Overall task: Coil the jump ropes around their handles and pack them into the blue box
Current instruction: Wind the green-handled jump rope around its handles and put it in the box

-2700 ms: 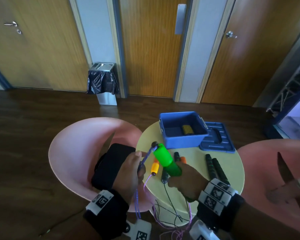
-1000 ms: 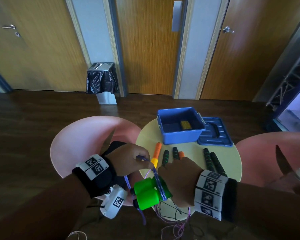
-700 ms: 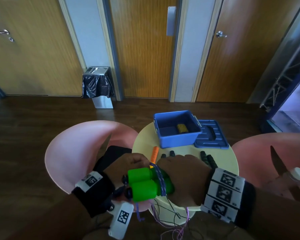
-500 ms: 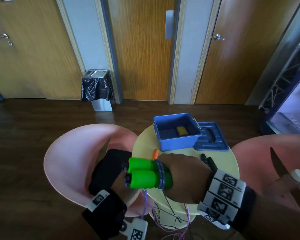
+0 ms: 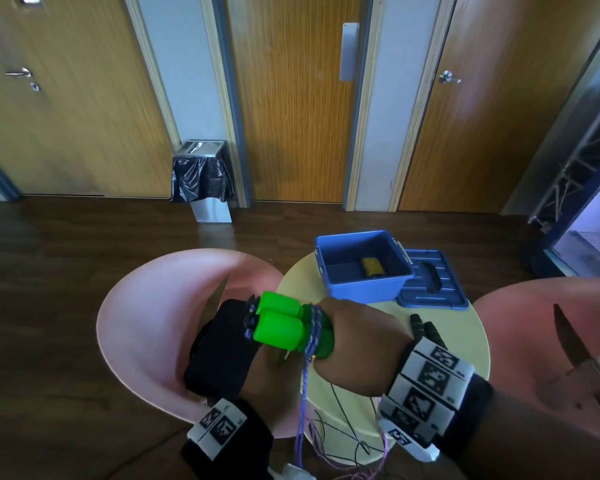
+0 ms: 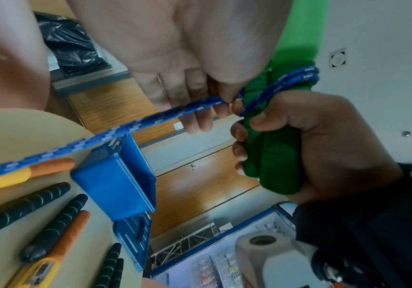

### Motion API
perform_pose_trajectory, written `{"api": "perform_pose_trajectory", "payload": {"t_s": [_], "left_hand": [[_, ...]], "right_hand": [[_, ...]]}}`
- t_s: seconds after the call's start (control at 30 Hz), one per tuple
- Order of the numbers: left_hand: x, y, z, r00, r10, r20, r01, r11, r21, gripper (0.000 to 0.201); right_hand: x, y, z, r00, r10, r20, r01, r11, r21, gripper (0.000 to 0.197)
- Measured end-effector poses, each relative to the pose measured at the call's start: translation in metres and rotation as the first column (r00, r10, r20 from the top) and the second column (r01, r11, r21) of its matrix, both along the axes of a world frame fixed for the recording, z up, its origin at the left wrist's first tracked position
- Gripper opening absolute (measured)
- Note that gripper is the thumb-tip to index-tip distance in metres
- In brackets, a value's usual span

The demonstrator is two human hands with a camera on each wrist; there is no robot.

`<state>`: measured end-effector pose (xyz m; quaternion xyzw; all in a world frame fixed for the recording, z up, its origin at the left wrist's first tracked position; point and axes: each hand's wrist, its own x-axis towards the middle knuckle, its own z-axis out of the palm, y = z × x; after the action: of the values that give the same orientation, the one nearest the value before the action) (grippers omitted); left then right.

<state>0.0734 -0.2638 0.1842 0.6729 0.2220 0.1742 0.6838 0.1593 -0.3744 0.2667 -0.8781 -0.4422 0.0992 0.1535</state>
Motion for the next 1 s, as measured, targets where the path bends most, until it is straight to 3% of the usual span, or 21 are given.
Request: {"api": "perform_pose_trajectory", "payload": {"t_s": [0.17, 0.2, 0.23, 0.27, 0.33, 0.4, 0.43, 0.53, 0.63, 0.7, 0.77, 0.87, 1.0], "left_hand": [[-0.002, 0.017, 0.018, 0.999, -0.013, -0.049, 0.014, 0.999, 0.036, 0.023], [-0.001, 0.026, 0.023, 0.998, 0.028, -0.057, -0.019, 0.987, 0.157, 0.019], [-0.002, 0.038, 0.021, 0.995, -0.012, -0.101, 0.027, 0.99, 0.139, 0.019], [-0.002, 0.047, 0.028, 0.999, -0.046, -0.027, 0.049, 0.989, 0.136, 0.017], [-0.006, 0.071, 0.033, 0.999, 0.022, 0.033, -0.029, 0.967, 0.253, 0.013], [-0.017, 0.088, 0.039, 0.995, 0.015, 0.097, -0.045, 0.948, 0.314, 0.013], [-0.024, 0.091, 0.043, 0.991, -0.008, 0.132, -0.029, 0.96, 0.277, 0.015], [-0.039, 0.09, 0.038, 0.97, -0.225, 0.092, 0.217, 0.972, 0.093, 0.028], [-0.042, 0.069, 0.02, 0.835, -0.543, -0.086, 0.547, 0.837, 0.026, 0.033], [-0.032, 0.05, 0.012, 0.781, -0.616, -0.102, 0.616, 0.787, -0.034, 0.037], [-0.019, 0.034, 0.015, 0.825, -0.563, -0.045, 0.561, 0.826, -0.058, 0.044], [0.0, 0.017, 0.034, 0.922, -0.371, 0.108, 0.374, 0.927, -0.007, 0.047], [0.007, 0.011, 0.044, 0.969, -0.199, 0.146, 0.207, 0.977, -0.043, 0.031]], "right_hand": [[0.003, 0.002, 0.006, 0.998, 0.054, -0.017, -0.055, 0.997, -0.05, 0.042], [0.001, 0.0, 0.006, 0.996, 0.082, -0.033, -0.084, 0.993, -0.083, 0.044], [0.0, -0.003, 0.004, 0.993, 0.105, -0.049, -0.11, 0.987, -0.118, 0.043], [-0.001, -0.007, 0.003, 0.991, 0.122, -0.057, -0.13, 0.978, -0.16, 0.039], [0.005, -0.012, 0.001, 0.992, 0.118, -0.045, -0.126, 0.957, -0.259, 0.035], [0.021, -0.018, 0.002, 0.999, 0.034, -0.015, -0.037, 0.96, -0.277, 0.037], [0.03, -0.02, 0.005, 1.0, -0.022, -0.007, 0.02, 0.967, -0.253, 0.036], [0.047, -0.025, 0.019, 0.988, -0.136, -0.069, 0.131, 0.988, -0.08, 0.035], [0.044, -0.024, 0.032, 0.984, -0.118, -0.131, 0.132, 0.986, 0.102, 0.03], [0.035, -0.02, 0.041, 0.985, -0.059, -0.164, 0.092, 0.975, 0.202, 0.031], [0.023, -0.016, 0.046, 0.983, 0.015, -0.184, 0.033, 0.967, 0.252, 0.033], [0.012, -0.013, 0.044, 0.974, 0.041, -0.222, 0.015, 0.97, 0.243, 0.033], [0.017, -0.019, 0.039, 0.997, -0.06, -0.046, 0.067, 0.984, 0.167, 0.041]]}}
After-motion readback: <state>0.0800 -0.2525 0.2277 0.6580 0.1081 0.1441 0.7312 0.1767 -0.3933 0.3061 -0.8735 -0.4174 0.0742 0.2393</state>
